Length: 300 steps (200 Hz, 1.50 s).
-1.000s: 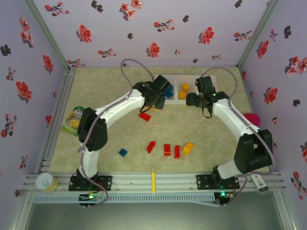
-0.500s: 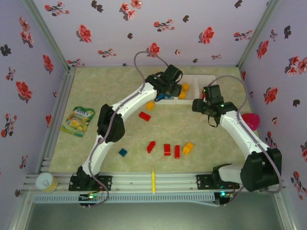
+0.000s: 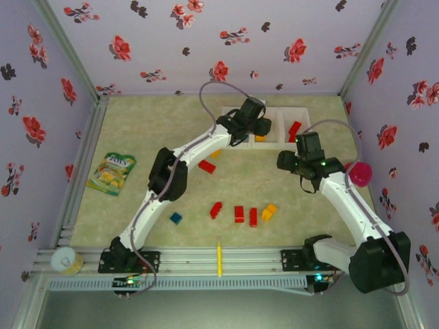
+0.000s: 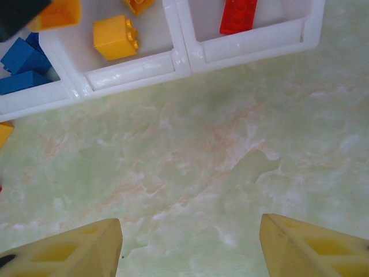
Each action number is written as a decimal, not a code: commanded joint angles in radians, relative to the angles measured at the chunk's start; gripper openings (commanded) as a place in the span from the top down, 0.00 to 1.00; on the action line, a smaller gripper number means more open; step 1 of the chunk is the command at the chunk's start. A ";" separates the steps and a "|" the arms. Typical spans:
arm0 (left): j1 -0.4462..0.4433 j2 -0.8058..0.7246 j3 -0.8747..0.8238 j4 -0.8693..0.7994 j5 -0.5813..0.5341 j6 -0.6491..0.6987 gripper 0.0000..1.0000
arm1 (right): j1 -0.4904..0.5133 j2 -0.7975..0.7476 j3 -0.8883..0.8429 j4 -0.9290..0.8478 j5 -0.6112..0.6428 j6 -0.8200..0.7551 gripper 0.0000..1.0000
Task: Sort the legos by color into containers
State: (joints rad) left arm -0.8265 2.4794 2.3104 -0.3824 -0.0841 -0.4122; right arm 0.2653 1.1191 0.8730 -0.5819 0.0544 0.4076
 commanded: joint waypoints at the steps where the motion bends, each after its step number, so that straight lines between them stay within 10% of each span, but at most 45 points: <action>1: -0.002 0.065 0.081 0.083 0.013 0.012 0.73 | 0.023 -0.032 -0.031 -0.022 -0.020 0.053 0.35; 128: -0.007 0.087 0.150 0.116 -0.028 0.068 0.30 | 0.155 -0.132 -0.175 -0.100 0.007 0.170 0.34; 300: -0.036 -0.556 -0.563 0.184 -0.100 0.062 0.24 | 0.425 -0.189 -0.313 -0.076 0.046 0.800 0.26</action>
State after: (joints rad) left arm -0.8532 1.9789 1.8236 -0.2173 -0.1688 -0.3305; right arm 0.6746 0.9237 0.5720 -0.6708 0.0536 1.0641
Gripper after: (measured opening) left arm 0.759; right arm 0.742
